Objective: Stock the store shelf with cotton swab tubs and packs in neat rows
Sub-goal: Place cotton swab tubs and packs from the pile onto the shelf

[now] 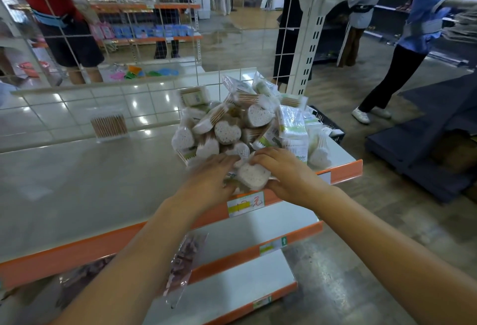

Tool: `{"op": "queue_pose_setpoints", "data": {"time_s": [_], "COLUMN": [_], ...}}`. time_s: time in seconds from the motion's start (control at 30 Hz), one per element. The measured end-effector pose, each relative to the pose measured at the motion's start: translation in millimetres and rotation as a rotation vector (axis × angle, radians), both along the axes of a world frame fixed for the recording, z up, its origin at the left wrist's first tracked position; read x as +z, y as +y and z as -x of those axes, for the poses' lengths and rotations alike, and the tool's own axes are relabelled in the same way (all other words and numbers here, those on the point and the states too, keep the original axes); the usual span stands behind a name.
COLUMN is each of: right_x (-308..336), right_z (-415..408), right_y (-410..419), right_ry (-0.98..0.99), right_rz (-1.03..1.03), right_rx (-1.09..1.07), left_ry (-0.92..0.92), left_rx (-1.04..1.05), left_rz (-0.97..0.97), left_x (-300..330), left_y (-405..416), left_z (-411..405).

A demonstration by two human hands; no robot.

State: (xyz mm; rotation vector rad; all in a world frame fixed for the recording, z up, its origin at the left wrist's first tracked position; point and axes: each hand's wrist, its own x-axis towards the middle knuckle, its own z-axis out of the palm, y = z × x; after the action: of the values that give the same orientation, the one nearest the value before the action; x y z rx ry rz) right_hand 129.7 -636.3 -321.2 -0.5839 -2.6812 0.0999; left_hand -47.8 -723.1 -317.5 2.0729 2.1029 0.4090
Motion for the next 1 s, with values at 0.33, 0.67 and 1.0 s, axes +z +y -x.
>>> {"op": "queue_pose_setpoints", "data": {"time_s": [0.33, 0.67, 1.0], "right_x": [41, 44, 39], "right_z": [17, 49, 149], "right_y": [-20, -44, -67], "right_ry": [0.48, 0.478, 0.453], "right_rz": [0.835, 0.685, 0.589], "right_rx": [0.04, -0.004, 0.058], "left_ry": [-0.605, -0.688, 0.034], "left_rx": [-0.019, 0.073, 0.401], "left_rz": [-0.204, -0.366, 0.011], "left_x": [25, 22, 20], "left_y": [-18, -34, -101], "left_z": [-4, 7, 108]}}
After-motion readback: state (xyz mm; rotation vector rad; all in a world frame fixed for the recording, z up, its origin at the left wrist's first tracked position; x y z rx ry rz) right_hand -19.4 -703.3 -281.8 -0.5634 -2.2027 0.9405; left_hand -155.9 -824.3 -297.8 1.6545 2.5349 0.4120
